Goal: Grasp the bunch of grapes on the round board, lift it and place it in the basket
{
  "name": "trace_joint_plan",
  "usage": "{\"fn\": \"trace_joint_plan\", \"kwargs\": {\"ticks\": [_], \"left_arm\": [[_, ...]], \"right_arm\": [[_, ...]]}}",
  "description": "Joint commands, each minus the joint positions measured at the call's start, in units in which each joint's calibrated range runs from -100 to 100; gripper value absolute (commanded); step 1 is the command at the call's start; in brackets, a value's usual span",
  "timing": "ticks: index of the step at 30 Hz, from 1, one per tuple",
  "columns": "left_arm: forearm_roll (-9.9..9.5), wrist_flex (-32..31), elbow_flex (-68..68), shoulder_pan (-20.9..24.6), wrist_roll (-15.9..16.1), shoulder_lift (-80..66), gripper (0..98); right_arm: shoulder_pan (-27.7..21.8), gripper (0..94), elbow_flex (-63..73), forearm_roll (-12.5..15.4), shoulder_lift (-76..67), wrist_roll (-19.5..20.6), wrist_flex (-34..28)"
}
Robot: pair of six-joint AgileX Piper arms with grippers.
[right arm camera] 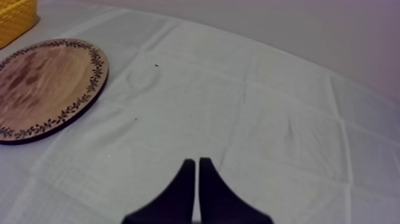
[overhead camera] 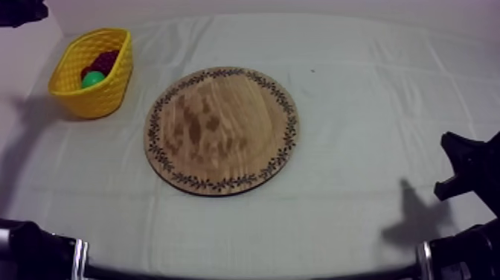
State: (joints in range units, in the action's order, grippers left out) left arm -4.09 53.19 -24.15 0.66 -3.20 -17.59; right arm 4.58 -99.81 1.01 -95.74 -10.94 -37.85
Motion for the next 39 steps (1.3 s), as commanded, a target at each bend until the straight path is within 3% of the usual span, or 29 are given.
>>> {"fn": "trace_joint_plan", "kwargs": {"ticks": [1,6,10,24,33,39], "left_arm": [[0.04,-1.97,-6.75,-0.24,0.3,-7.88,2.2],[0.11,-8.66,-20.0,-0.34,1.9,-19.66,0.4],[-1.12,-16.88,-34.15,0.3,2.45,-30.9,0.1],[-9.41,-28.58,-69.59,-0.21,-3.18,-63.3,0.0],[-2.14,-28.07,-75.41,0.91,4.37,-73.88,0.0],[-0.04,-24.75,-75.7,0.63,6.08,-79.29,0.0]], "right_arm": [[0.02,0.4,0.03,-0.01,-0.01,-0.02,0.03],[0.02,0.4,0.03,-0.01,-0.01,-0.02,0.03],[0.02,0.4,0.03,-0.01,-0.01,-0.01,0.03],[0.02,0.4,0.03,-0.01,-0.01,-0.02,0.03],[0.02,0.4,0.03,-0.01,-0.01,-0.01,0.03],[0.02,0.4,0.03,-0.01,-0.01,-0.02,0.03]]}}
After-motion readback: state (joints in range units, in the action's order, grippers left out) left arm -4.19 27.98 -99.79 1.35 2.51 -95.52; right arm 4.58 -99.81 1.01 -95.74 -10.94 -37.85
